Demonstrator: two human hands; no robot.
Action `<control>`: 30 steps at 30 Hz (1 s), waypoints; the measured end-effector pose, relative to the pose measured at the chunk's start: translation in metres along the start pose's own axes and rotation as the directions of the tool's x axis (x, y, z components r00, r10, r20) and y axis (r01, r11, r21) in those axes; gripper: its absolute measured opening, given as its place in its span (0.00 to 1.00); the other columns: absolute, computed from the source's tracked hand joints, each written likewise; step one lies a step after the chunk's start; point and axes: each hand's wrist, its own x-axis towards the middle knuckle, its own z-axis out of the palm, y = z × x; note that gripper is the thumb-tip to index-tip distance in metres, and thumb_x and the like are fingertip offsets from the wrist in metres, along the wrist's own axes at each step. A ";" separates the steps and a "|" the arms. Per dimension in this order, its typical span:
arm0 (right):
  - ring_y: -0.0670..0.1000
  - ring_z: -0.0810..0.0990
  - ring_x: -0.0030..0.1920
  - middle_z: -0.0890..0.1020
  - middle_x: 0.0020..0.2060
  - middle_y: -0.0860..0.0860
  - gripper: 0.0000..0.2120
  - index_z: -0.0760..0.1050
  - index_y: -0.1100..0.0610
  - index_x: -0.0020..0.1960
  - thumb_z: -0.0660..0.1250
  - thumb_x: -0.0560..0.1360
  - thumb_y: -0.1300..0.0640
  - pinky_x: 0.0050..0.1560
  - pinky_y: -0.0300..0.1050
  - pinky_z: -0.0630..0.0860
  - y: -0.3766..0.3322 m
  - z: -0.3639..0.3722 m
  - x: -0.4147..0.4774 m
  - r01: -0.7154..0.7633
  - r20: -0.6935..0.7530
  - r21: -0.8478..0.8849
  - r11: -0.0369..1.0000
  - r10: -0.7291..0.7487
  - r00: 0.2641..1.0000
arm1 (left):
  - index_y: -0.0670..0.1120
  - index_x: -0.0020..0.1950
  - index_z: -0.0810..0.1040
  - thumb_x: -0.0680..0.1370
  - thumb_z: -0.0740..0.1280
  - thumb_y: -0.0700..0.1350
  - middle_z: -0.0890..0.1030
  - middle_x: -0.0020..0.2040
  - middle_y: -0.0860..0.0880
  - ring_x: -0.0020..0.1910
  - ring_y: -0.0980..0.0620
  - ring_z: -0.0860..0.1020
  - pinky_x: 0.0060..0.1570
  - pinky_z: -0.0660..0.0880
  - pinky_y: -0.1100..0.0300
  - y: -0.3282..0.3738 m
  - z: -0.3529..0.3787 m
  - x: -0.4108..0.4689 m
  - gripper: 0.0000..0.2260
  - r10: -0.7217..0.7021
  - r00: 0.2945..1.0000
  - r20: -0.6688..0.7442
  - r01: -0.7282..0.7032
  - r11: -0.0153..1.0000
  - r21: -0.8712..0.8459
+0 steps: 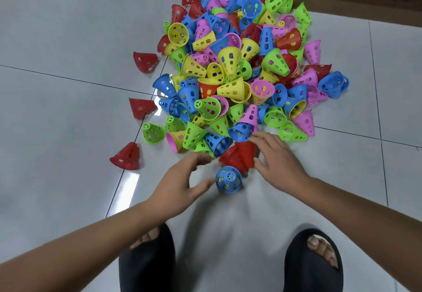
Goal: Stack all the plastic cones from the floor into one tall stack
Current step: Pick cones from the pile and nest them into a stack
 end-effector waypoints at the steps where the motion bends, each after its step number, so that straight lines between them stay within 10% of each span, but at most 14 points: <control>1: 0.54 0.71 0.71 0.72 0.73 0.49 0.29 0.72 0.53 0.75 0.72 0.75 0.56 0.73 0.54 0.71 0.003 0.000 0.004 0.002 0.005 -0.014 1.000 -0.001 1.000 | 0.52 0.69 0.77 0.81 0.73 0.55 0.80 0.64 0.60 0.64 0.58 0.80 0.63 0.78 0.54 -0.008 -0.006 0.001 0.18 -0.012 1.000 -0.028 0.013 0.999 0.031; 10: 0.56 0.76 0.56 0.79 0.57 0.49 0.18 0.76 0.53 0.67 0.72 0.79 0.51 0.60 0.55 0.76 0.019 0.003 0.006 -0.036 -0.003 -0.017 0.999 0.036 0.999 | 0.50 0.64 0.79 0.74 0.77 0.44 0.79 0.61 0.47 0.61 0.39 0.77 0.61 0.74 0.43 -0.107 -0.087 0.015 0.19 -0.241 0.903 -0.355 0.382 0.828 0.411; 16: 0.53 0.77 0.51 0.80 0.47 0.45 0.07 0.80 0.51 0.57 0.72 0.80 0.52 0.55 0.56 0.78 0.031 0.008 -0.008 -0.128 -0.034 0.114 0.985 0.132 0.991 | 0.48 0.69 0.77 0.75 0.77 0.55 0.79 0.65 0.41 0.64 0.33 0.75 0.63 0.72 0.37 -0.150 -0.108 0.002 0.25 -0.456 0.778 -0.433 0.625 0.635 0.454; 30: 0.47 0.82 0.45 0.84 0.43 0.42 0.03 0.83 0.48 0.50 0.76 0.79 0.55 0.47 0.35 0.77 -0.023 -0.041 -0.026 -0.271 -0.109 0.550 0.790 0.389 0.915 | 0.50 0.59 0.77 0.74 0.77 0.51 0.79 0.51 0.50 0.47 0.47 0.78 0.45 0.72 0.52 -0.099 -0.077 0.014 0.17 -0.356 0.882 -0.311 0.446 0.842 0.302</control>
